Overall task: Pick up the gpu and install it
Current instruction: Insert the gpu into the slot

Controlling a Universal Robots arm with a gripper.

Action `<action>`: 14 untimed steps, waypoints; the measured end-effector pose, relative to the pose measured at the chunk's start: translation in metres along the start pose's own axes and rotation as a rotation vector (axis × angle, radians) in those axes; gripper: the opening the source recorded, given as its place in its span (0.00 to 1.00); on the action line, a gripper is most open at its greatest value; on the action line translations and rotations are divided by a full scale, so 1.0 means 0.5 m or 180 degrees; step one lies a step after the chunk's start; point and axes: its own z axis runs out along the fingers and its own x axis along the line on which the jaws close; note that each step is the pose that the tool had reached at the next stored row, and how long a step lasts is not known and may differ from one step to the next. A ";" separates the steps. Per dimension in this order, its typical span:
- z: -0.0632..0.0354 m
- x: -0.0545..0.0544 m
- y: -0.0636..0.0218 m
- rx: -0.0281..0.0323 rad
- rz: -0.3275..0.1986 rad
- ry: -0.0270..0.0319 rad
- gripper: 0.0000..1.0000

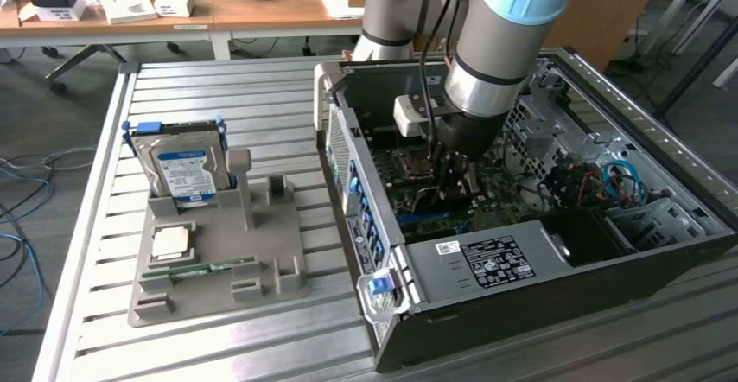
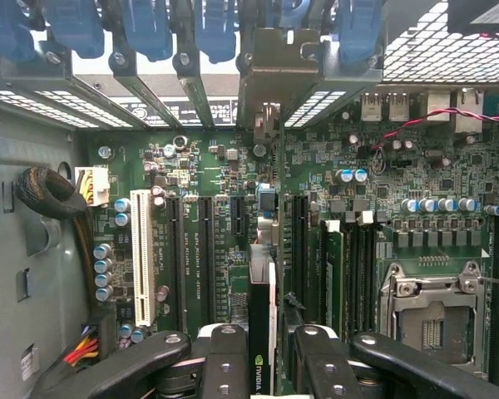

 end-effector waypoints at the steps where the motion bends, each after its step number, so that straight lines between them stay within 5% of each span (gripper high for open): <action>1: 0.000 0.000 0.000 0.0000 -0.0002 -0.0004 0.26; 4: 0.000 0.000 0.000 -0.0001 -0.0009 -0.0017 0.26; 14: 0.002 0.000 0.000 -0.0001 -0.0010 -0.0017 0.26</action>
